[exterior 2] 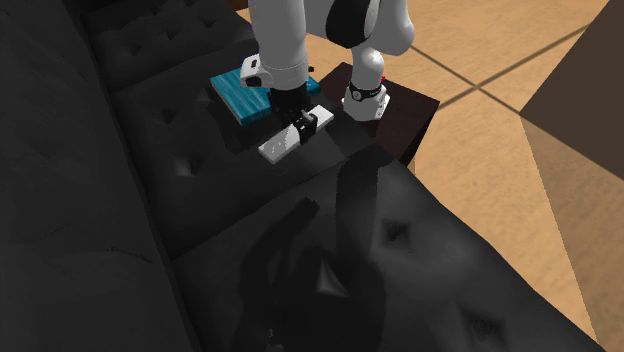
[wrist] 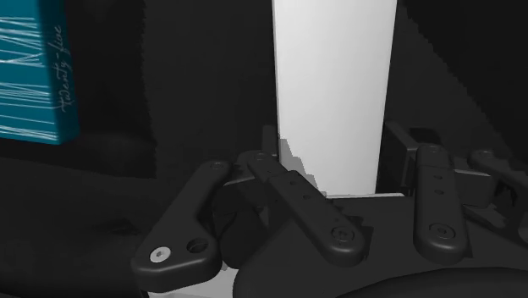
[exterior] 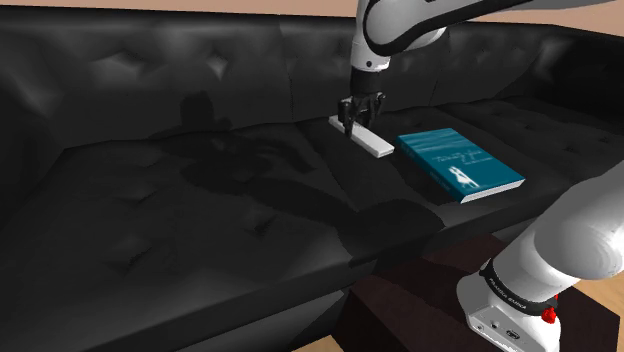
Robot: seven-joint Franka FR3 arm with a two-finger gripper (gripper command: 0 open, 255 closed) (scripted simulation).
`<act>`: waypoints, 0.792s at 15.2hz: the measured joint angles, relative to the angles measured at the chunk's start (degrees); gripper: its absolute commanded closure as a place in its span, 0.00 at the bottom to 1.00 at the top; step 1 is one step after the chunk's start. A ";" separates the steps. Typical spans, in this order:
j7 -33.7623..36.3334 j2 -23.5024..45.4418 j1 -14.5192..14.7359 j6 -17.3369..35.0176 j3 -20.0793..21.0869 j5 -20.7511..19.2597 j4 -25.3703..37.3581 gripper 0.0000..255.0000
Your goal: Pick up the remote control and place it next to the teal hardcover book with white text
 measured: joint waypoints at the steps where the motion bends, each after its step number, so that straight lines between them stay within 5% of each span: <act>1: -1.38 -1.08 -0.56 -0.24 -0.82 -0.03 -0.87 1.00; 12: -16.50 -8.62 -7.25 0.14 -10.71 -3.05 -8.98 1.00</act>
